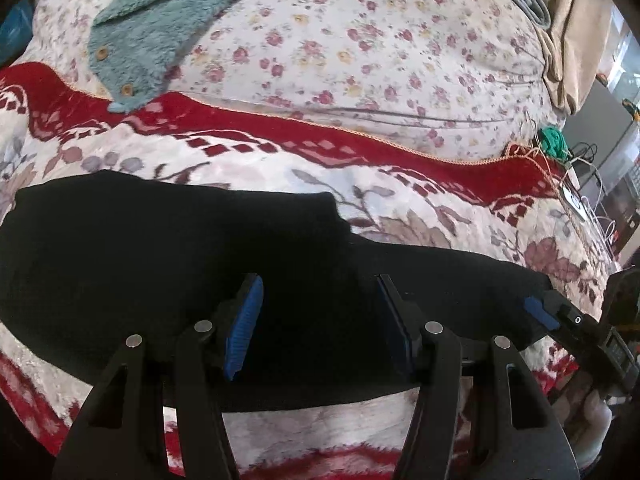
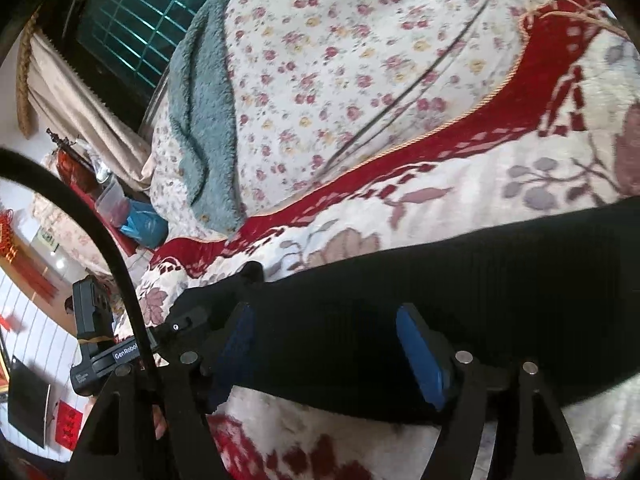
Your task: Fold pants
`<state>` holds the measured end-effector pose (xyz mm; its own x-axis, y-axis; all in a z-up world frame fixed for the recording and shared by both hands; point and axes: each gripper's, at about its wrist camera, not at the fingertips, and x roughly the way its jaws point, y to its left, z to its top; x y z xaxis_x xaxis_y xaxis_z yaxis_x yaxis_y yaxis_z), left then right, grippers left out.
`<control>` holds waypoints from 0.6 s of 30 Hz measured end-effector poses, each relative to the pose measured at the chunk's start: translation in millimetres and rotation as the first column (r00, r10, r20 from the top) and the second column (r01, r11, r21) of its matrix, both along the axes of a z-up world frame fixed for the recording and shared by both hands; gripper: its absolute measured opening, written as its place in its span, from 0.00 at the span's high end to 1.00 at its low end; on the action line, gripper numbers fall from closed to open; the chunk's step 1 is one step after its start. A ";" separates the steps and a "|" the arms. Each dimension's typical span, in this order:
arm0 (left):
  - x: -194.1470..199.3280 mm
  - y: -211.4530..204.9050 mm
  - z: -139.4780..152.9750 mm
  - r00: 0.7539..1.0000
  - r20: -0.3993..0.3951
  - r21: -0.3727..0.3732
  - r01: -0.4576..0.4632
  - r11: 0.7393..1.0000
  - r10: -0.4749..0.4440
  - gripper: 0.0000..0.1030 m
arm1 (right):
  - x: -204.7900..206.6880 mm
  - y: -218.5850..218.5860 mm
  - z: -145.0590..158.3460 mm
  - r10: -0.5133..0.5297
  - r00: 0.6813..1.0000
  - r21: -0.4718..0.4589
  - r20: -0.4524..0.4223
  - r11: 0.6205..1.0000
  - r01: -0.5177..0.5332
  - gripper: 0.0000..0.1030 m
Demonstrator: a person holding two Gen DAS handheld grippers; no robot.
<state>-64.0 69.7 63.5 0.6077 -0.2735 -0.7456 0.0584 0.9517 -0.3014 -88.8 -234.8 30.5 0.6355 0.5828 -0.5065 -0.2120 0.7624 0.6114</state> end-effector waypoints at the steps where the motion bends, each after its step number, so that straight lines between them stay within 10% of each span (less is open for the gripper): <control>1: 0.5 -2.3 -0.5 1.000 0.000 0.005 0.003 1.000 -0.003 0.44 | -2.3 -6.5 -0.7 -0.013 1.000 0.003 -0.004 1.000 0.013 0.31; 18: 13.7 -47.7 0.4 0.983 -0.029 -0.023 0.181 0.983 -0.182 0.44 | -43.7 -73.5 -10.8 -0.149 0.978 -0.012 -0.145 0.989 0.149 0.31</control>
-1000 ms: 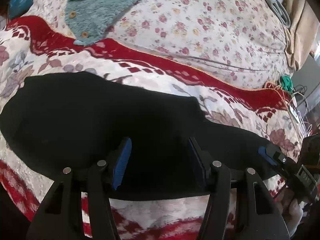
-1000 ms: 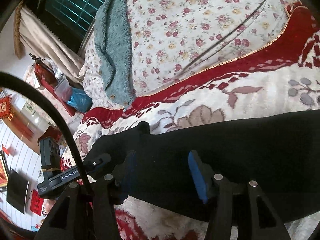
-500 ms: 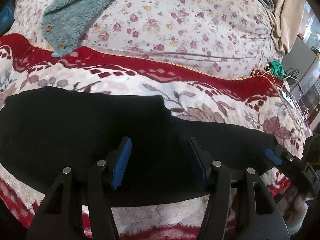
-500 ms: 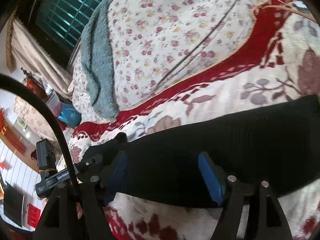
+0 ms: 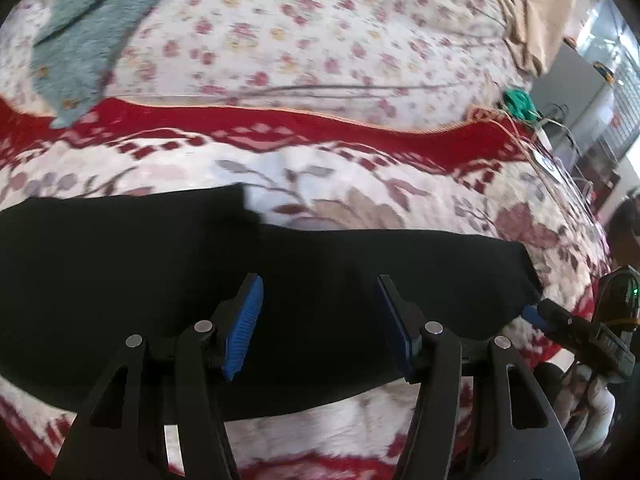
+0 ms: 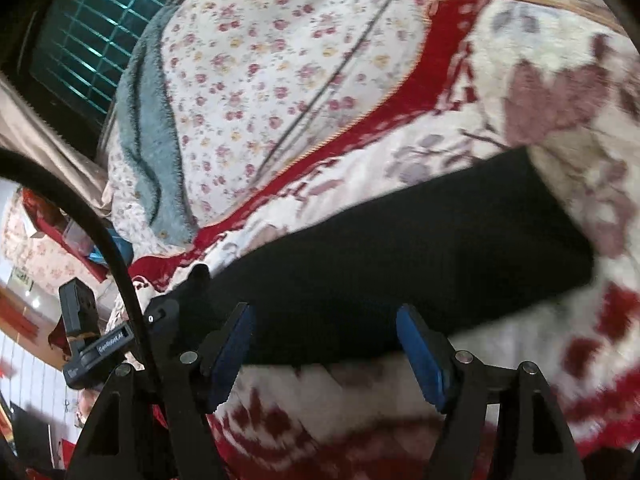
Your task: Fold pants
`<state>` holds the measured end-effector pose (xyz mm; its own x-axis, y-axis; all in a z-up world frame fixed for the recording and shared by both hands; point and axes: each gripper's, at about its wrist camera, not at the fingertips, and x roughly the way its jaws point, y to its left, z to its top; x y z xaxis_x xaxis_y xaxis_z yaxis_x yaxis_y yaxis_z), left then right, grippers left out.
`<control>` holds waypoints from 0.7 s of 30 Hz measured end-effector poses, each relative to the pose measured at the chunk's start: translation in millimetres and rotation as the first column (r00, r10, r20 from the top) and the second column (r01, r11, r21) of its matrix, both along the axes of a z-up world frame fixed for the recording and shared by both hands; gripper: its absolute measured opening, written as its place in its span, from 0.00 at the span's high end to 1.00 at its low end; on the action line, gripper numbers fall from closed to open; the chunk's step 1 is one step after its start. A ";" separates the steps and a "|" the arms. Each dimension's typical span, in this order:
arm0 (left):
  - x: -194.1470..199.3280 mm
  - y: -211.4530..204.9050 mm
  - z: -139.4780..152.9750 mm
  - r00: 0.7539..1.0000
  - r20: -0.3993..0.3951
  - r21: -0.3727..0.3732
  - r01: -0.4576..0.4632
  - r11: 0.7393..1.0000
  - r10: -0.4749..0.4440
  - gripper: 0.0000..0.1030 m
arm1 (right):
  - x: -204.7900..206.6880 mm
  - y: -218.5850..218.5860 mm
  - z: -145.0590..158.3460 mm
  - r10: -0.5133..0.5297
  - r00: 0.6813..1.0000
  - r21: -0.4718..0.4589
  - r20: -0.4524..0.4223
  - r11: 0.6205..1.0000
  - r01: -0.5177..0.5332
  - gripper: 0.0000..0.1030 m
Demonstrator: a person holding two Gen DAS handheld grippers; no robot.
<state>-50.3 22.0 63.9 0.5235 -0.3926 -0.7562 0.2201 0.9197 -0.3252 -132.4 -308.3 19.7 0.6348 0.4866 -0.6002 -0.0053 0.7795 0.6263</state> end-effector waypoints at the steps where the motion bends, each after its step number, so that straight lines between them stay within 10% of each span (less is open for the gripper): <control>1: 2.8 -8.3 -0.2 1.000 -0.008 -0.009 0.024 1.000 -0.024 0.44 | -5.1 -7.3 -1.2 -0.018 1.000 0.007 -0.014 1.000 0.018 0.31; 12: 36.6 -98.1 4.4 0.959 -0.064 -0.072 0.271 0.960 -0.275 0.44 | 5.6 -66.1 -28.7 -0.163 0.977 0.082 -0.136 0.981 0.175 0.30; 21: 70.6 -179.0 3.7 0.839 -0.078 -0.052 0.536 0.842 -0.539 0.44 | 4.6 -74.2 -27.3 -0.199 0.977 0.145 -0.076 0.967 0.208 0.30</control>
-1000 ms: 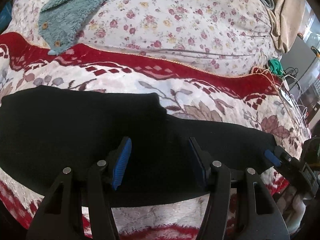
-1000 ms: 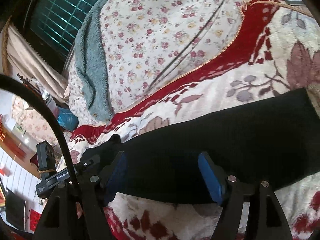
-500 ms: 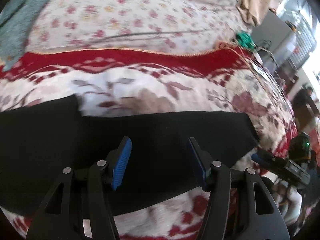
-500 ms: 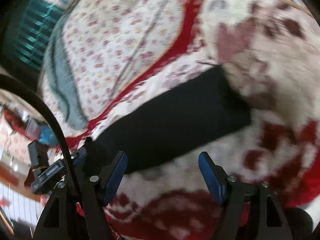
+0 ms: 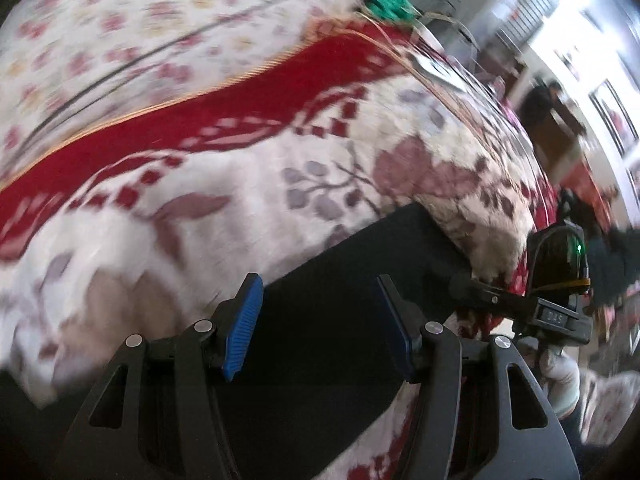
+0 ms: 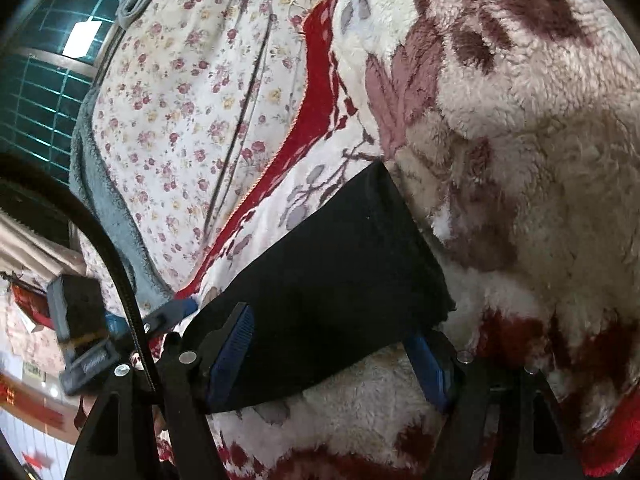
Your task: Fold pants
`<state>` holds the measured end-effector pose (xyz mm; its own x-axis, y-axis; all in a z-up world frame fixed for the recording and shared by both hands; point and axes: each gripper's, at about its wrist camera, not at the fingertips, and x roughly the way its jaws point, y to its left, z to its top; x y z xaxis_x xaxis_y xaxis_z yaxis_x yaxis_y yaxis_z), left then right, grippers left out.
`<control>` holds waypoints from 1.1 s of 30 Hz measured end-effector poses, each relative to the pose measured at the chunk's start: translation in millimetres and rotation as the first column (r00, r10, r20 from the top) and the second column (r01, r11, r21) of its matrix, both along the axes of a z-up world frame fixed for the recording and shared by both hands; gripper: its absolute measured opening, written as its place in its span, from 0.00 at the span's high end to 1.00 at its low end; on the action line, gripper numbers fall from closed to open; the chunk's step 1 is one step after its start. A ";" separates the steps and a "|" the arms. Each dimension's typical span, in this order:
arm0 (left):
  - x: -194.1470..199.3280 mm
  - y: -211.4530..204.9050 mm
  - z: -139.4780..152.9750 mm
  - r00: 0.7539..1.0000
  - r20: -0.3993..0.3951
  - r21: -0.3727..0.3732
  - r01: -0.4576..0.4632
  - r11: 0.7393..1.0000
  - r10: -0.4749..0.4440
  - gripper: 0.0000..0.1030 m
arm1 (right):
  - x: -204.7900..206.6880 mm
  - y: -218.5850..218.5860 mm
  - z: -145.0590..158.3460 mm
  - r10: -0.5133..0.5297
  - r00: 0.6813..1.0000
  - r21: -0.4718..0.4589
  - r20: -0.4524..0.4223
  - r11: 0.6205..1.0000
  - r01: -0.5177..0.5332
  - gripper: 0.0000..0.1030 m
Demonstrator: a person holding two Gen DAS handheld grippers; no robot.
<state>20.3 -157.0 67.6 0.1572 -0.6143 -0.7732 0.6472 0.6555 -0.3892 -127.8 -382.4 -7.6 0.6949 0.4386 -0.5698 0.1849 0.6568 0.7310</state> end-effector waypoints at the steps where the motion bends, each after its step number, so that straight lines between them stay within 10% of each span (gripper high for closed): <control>1: 3.4 -9.6 -2.0 0.999 0.000 0.005 0.039 0.999 -0.039 0.44 | -0.9 -1.0 -0.6 0.002 1.000 0.009 0.005 1.000 -0.002 0.30; 21: 29.9 -80.6 -41.2 0.924 -0.080 0.066 0.379 0.923 -0.374 0.44 | 1.6 -13.2 -7.1 0.034 0.997 0.143 0.071 0.989 -0.044 0.30; 28: 17.4 -96.0 -44.6 0.889 -0.054 0.112 0.458 0.882 -0.454 0.27 | 5.8 -16.4 -8.1 0.006 0.998 0.171 0.067 0.985 -0.017 0.32; 33: 1.5 -103.9 -43.0 0.886 0.016 0.181 0.453 0.873 -0.463 0.38 | 9.6 -16.9 -13.4 -0.028 0.998 0.161 0.060 0.987 0.018 0.68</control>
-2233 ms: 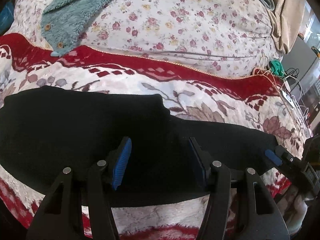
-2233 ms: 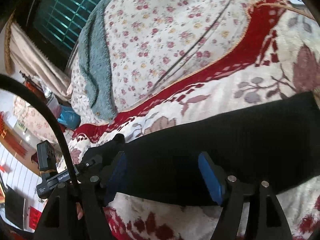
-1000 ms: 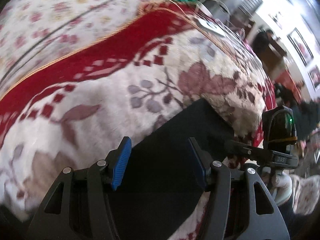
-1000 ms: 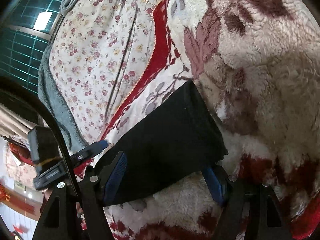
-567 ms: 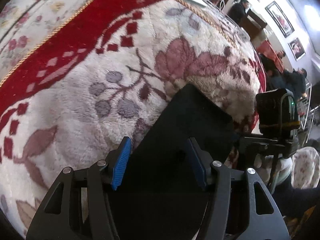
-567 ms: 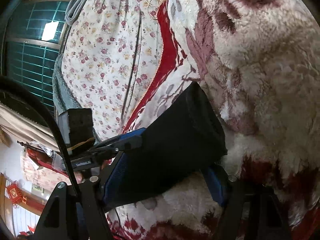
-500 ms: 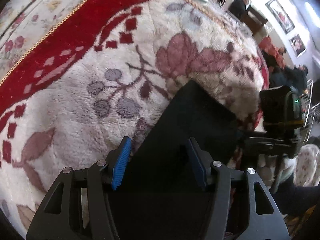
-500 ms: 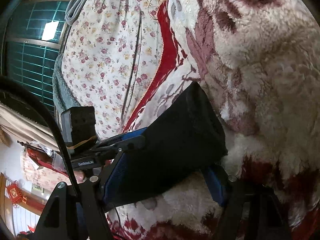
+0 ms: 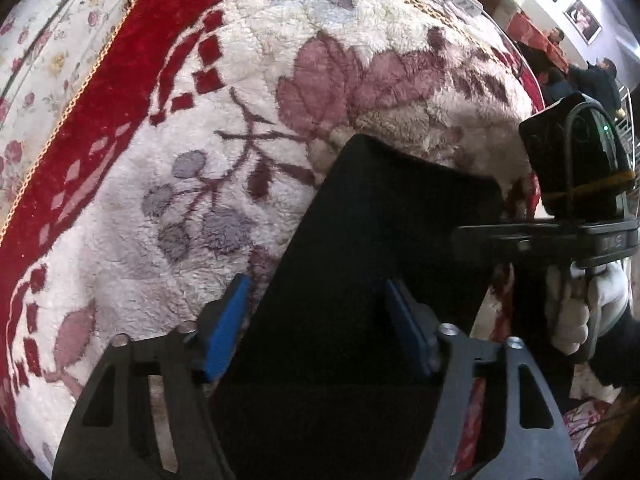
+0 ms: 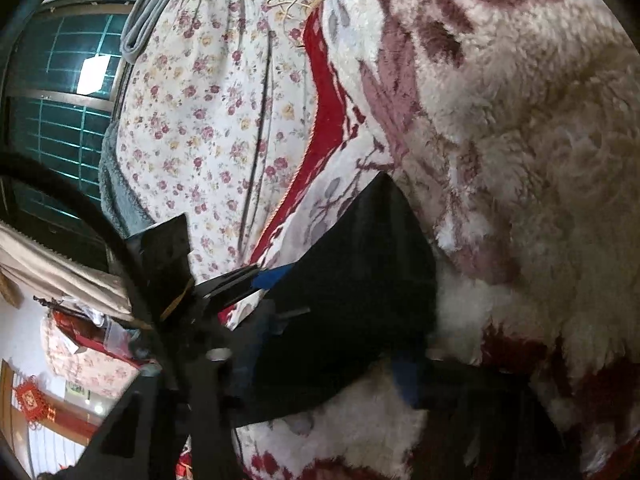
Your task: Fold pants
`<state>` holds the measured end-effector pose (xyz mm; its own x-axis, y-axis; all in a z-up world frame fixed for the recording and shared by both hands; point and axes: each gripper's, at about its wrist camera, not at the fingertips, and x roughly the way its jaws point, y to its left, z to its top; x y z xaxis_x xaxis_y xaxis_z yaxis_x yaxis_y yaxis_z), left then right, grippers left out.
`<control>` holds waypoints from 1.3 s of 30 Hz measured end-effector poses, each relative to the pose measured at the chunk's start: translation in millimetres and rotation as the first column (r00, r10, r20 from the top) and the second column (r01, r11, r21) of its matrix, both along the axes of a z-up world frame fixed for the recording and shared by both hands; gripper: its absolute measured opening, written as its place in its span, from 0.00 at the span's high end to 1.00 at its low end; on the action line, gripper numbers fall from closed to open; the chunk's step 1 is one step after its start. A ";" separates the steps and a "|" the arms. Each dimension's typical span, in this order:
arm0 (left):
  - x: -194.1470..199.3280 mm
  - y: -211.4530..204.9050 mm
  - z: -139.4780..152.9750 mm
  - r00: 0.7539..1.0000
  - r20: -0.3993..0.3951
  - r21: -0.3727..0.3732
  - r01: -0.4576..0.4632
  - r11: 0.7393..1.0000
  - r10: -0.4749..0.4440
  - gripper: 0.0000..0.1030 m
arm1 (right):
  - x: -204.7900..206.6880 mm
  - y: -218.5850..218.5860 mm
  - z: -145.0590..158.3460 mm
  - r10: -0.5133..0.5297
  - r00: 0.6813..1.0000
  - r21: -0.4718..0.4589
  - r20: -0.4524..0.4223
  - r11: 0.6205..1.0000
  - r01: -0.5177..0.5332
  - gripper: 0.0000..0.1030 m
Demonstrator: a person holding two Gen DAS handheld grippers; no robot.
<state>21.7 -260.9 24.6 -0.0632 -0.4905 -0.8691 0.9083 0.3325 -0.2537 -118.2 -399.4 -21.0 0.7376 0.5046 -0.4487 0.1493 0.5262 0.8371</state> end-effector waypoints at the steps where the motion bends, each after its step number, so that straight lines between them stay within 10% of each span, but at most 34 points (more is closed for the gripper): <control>1: 2.7 1.4 0.0 1.000 -0.013 -0.008 -0.024 1.000 0.023 0.43 | 1.6 1.1 -0.4 0.006 1.000 -0.001 0.006 1.000 -0.006 0.70; 6: 12.3 19.3 4.3 0.994 -0.069 -0.081 -0.087 0.993 0.081 0.85 | 1.4 3.7 3.3 -0.002 0.998 0.018 0.070 1.000 0.000 0.85; 17: -0.9 71.1 62.8 0.988 -0.006 -0.234 -0.151 0.960 0.154 0.90 | -7.3 37.4 67.9 0.108 0.960 -0.035 0.260 0.994 -0.102 0.87; 27: -13.9 182.9 111.5 0.955 -0.003 -0.380 -0.274 0.883 0.296 0.90 | -1.0 137.3 139.1 0.361 0.853 -0.174 0.377 0.932 -0.318 0.87; 31: -14.1 251.9 87.2 0.895 -0.071 -0.364 -0.435 0.824 0.441 0.91 | 9.7 192.2 128.5 0.473 0.817 -0.205 0.331 0.881 -0.427 0.87; 39: -19.3 387.4 40.9 0.636 -0.187 -0.281 -0.765 0.580 0.748 0.91 | 42.9 319.4 43.8 0.654 0.750 -0.306 0.100 0.737 -0.602 0.81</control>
<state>2.4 126.5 65.5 0.4236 -0.6118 -0.6680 0.3494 0.7907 -0.5026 -75.3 -79.9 22.8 0.3720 0.7784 -0.5057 -0.4343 0.6274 0.6463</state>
